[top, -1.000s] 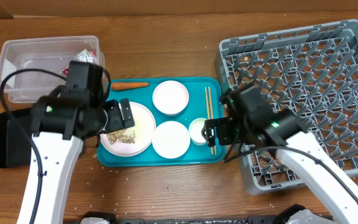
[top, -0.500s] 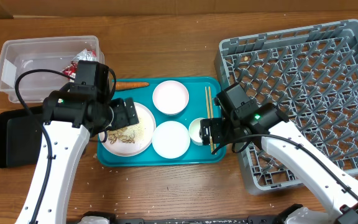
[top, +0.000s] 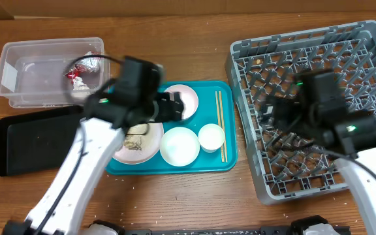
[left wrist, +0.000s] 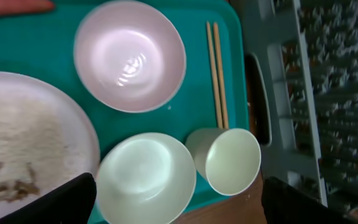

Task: Sort waste into correct bins and load items into the dishwasher
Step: 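Reach the left gripper to a white cup on the tray and grasp, then lift the white cup with the left gripper toward the right gripper, then grasp the white cup with the right gripper and release the left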

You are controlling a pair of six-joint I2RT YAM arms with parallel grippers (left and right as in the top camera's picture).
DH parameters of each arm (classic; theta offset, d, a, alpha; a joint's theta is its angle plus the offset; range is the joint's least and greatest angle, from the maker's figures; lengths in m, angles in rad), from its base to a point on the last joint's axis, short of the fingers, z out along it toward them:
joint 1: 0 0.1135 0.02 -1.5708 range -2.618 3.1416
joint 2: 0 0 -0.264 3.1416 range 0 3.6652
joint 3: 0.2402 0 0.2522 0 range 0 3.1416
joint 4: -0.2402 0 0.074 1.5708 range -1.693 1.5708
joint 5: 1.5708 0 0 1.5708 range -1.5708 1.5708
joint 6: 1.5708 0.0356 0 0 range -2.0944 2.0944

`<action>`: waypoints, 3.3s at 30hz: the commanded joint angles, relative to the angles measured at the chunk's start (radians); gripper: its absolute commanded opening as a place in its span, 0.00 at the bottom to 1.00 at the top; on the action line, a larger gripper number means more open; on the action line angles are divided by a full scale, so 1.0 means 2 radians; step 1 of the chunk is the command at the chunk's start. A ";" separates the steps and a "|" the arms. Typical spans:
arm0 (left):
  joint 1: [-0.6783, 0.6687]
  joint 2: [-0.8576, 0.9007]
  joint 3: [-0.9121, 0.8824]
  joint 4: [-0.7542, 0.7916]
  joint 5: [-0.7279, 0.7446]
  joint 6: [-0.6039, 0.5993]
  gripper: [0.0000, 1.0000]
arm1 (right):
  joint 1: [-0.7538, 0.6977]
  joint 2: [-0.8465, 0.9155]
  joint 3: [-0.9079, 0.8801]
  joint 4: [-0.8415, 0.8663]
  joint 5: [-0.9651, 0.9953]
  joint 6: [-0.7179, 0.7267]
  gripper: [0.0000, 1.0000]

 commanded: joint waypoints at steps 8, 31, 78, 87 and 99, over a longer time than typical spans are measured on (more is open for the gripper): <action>-0.096 0.154 -0.003 0.023 0.004 0.008 0.74 | -0.105 0.000 0.005 -0.051 0.012 0.000 1.00; -0.044 0.183 0.110 -0.046 0.041 0.043 0.04 | -0.105 0.000 0.005 -0.054 0.018 -0.015 1.00; 0.058 0.186 0.168 -0.064 0.600 0.108 0.04 | -0.051 0.092 0.005 0.186 -0.654 -0.471 1.00; 0.047 0.186 0.168 -0.064 0.589 0.105 0.04 | -0.051 0.092 0.005 0.188 -0.653 -0.471 0.94; 0.037 0.186 0.168 -0.039 0.590 0.074 0.04 | -0.051 0.092 0.005 0.189 -0.649 -0.471 0.84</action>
